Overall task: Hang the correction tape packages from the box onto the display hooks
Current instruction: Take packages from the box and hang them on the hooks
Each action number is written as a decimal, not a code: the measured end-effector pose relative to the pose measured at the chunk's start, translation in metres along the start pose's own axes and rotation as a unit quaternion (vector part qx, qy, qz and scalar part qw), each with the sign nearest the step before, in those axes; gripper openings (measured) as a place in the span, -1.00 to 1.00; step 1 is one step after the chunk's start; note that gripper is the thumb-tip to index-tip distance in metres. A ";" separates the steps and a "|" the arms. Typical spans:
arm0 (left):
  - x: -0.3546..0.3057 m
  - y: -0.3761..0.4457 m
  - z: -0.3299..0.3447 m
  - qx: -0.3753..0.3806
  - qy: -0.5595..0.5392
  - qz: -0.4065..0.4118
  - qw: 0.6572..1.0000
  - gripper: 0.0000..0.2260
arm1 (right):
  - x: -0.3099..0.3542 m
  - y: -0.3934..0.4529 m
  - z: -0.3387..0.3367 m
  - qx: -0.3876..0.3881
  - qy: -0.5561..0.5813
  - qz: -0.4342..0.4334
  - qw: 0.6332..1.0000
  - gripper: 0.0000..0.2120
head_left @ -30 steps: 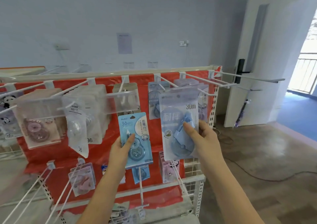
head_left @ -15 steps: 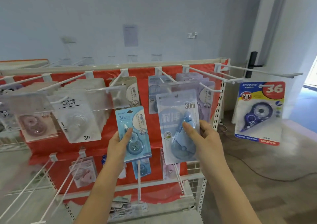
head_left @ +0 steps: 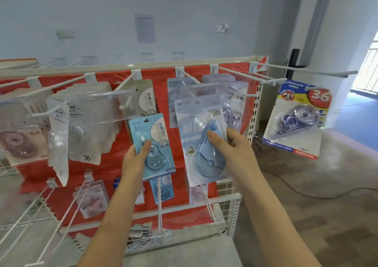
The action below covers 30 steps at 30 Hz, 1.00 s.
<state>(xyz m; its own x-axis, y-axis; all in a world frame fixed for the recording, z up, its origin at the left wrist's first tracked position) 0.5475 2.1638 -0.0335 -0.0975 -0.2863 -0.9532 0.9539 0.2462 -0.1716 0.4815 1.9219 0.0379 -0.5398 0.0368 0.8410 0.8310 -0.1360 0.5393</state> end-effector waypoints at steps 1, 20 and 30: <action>0.000 0.001 0.000 0.003 0.000 0.001 1.000 -0.95 | -0.004 0.005 0.004 0.000 -0.003 0.004 1.000 -0.83; 0.002 0.015 -0.026 -0.025 0.059 -0.019 0.998 -0.89 | -0.080 0.134 0.068 0.042 -0.018 0.049 0.998 -0.65; -0.001 0.003 -0.035 0.010 0.057 -0.031 0.998 -0.91 | -0.107 0.110 0.082 0.066 -0.130 0.057 0.988 -0.77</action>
<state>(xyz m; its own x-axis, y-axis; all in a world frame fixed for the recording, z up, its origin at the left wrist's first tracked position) 0.5402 2.1973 -0.0420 -0.1872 -0.1929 -0.9632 0.9505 0.2120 -0.2272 0.6416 1.9840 0.0110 -0.4022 0.2846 0.8702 0.9043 -0.0249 0.4262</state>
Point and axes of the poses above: each hand's wrist, its own y-axis towards the middle knuckle, its own z-axis out of the palm, x = y × z, the point moved 7 cm from there along y, towards the middle knuckle, and after that the axes turned 15 degrees about -z, right-handed, at the moved point
